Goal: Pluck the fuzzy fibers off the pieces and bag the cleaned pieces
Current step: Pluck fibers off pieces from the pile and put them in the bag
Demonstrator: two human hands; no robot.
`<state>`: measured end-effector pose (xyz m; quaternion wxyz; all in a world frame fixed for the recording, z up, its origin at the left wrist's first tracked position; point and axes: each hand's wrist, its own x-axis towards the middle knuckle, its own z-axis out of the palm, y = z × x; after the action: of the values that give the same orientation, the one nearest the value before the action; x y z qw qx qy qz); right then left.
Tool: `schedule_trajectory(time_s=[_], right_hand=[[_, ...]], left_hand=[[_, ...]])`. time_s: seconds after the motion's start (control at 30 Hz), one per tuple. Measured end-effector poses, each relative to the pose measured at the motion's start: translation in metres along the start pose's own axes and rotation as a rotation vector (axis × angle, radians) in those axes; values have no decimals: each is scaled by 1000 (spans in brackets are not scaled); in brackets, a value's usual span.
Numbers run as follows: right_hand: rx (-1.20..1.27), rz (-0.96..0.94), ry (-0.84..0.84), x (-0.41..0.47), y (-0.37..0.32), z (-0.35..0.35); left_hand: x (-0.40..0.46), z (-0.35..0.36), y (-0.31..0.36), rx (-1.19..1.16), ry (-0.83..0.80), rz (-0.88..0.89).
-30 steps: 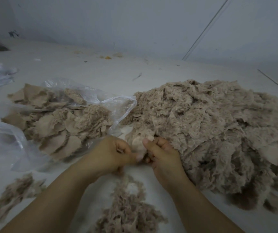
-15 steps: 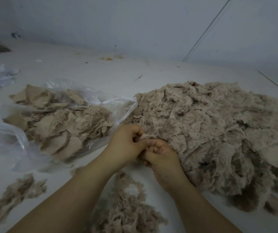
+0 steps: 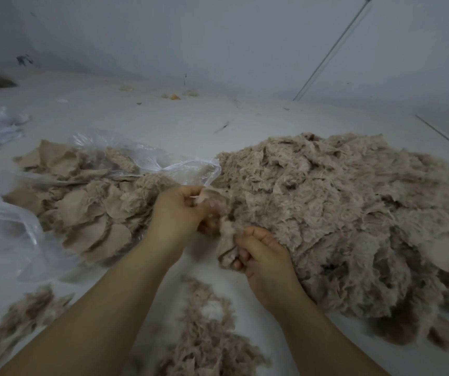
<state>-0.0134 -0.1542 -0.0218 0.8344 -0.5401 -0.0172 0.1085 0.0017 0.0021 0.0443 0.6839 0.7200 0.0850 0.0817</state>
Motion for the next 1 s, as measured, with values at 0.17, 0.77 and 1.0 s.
schedule_trajectory(time_s=[0.17,0.77,1.0], right_hand=[[2,-18,17,0,1,2],[27,-15,53,-2,-2,4],[38,-20,36,-1,1,3]], left_hand=[[-15,1,-1,339,69,191],[-35,-20,-21,116,-136,-69],[-43,-5,-20,154,-290,-73]])
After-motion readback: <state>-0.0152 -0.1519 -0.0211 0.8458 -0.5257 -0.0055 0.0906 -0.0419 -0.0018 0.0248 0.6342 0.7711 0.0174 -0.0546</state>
